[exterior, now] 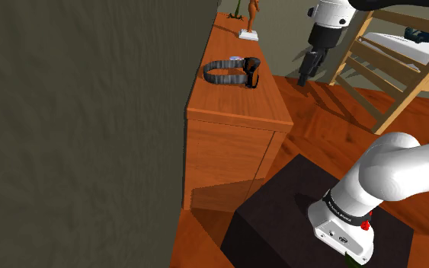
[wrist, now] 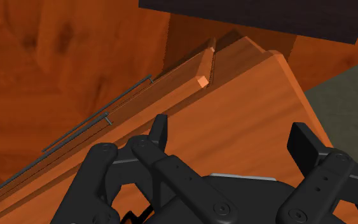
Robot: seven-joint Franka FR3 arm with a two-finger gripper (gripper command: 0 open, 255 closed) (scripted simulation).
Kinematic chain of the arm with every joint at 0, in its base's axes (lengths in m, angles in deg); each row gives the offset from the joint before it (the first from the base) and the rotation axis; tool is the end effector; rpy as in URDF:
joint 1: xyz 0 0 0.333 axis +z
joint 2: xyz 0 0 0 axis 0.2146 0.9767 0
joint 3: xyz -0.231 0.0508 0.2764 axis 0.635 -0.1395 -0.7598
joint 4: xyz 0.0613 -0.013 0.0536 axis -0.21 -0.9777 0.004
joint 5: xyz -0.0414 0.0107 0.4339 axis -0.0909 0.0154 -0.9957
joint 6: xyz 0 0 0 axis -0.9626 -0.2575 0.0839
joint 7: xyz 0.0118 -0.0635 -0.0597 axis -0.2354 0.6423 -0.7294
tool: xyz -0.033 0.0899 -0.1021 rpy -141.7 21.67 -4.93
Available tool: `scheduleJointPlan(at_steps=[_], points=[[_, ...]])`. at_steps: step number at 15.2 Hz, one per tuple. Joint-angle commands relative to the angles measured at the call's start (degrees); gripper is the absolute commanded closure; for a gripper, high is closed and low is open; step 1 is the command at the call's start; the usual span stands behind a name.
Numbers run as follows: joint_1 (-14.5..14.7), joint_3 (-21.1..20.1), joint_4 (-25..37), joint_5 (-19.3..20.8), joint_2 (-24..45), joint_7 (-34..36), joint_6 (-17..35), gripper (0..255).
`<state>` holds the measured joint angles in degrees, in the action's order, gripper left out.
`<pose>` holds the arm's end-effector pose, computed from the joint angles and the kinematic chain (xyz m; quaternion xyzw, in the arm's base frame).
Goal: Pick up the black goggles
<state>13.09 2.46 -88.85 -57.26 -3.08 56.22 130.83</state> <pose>0.3235 -0.0250 0.5865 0.9972 0.0646 -0.0116 0.0364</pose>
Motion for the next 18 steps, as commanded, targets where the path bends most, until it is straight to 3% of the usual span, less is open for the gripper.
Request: scheduleJointPlan(at_steps=[1,10,18], points=[[0.0,0.0,0.0,0.0,0.0,0.0,0.0,0],[1.8,-2.5,12.8,-1.3,21.3,2.2,6.0,0],[3.1,-4.5,29.3,-1.3,40.4,3.8,6.4,0]])
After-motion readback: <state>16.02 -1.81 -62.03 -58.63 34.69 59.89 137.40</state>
